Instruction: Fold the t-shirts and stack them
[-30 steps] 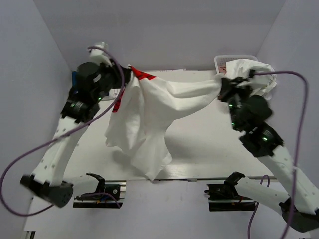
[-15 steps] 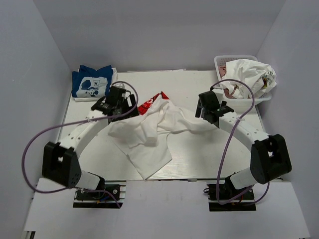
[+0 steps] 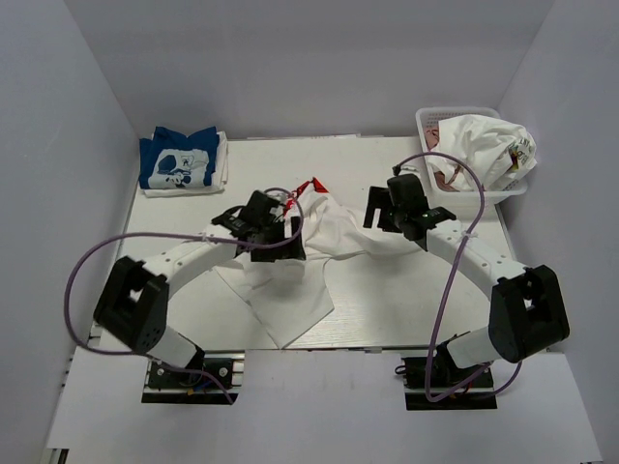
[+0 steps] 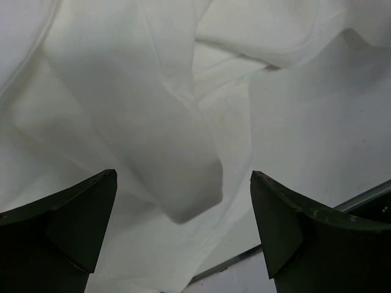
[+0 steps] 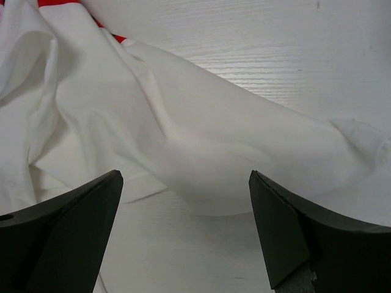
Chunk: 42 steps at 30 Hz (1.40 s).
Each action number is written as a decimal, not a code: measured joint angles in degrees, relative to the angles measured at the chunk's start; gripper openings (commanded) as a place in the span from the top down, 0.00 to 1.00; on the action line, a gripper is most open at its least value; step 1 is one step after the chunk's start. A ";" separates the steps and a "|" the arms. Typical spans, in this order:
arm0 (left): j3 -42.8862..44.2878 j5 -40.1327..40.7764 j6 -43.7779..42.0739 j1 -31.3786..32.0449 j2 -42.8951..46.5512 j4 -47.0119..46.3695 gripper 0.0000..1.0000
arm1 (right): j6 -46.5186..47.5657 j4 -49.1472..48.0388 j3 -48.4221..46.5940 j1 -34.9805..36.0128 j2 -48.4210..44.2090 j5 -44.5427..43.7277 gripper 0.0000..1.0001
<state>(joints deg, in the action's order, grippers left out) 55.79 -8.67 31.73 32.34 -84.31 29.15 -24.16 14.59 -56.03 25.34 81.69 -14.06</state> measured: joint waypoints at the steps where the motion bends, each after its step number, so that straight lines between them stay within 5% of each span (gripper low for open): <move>1: 1.79 1.03 0.00 0.94 -2.25 0.39 0.00 | 0.22 -0.11 0.00 0.02 0.13 0.94 0.10; 3: 4.76 2.91 0.04 2.47 -6.71 0.68 0.04 | 0.74 -0.15 0.00 0.04 0.31 2.47 0.10; 6: 7.30 6.16 0.85 3.58 -12.07 1.51 0.61 | 1.73 -0.15 0.00 0.31 0.33 3.69 0.10; 7: 7.96 7.52 0.81 3.80 -13.73 2.38 0.97 | 2.10 -0.09 0.00 0.46 0.33 4.15 0.10; 8: 8.37 8.61 0.83 3.91 -14.86 3.26 1.00 | 2.19 -0.09 0.00 0.59 0.33 4.42 0.10; 13: 11.74 18.80 5.20 4.22 -15.93 11.21 1.00 | 2.69 0.00 -1.86 3.56 1.77 8.66 0.10; 19: 11.67 27.69 9.70 3.50 -4.74 15.80 1.00 | 1.16 -1.03 -11.85 9.40 11.67 11.21 0.10; 24: 11.67 31.12 10.75 3.04 3.43 17.22 1.00 | -1.92 -1.53 -19.76 12.98 22.14 11.65 0.10; 33: 11.89 33.22 10.99 3.04 2.89 19.32 1.00 | -8.61 0.44 -27.45 14.47 33.18 9.53 0.15; 37: 11.89 33.57 10.99 3.04 2.89 19.32 1.00 | -9.97 0.92 -28.13 14.43 34.58 9.51 0.26; 41: 11.89 33.94 10.99 3.04 3.65 19.28 1.00 | -11.04 0.81 -29.03 14.49 35.82 9.51 0.56; 42: 11.89 34.12 10.99 3.04 4.15 19.23 1.00 | -11.32 0.61 -28.94 14.49 36.04 9.62 0.70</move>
<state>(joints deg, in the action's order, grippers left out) 67.68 25.45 42.72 35.38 -80.16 48.38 -35.48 15.20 -84.97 39.83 117.73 -4.45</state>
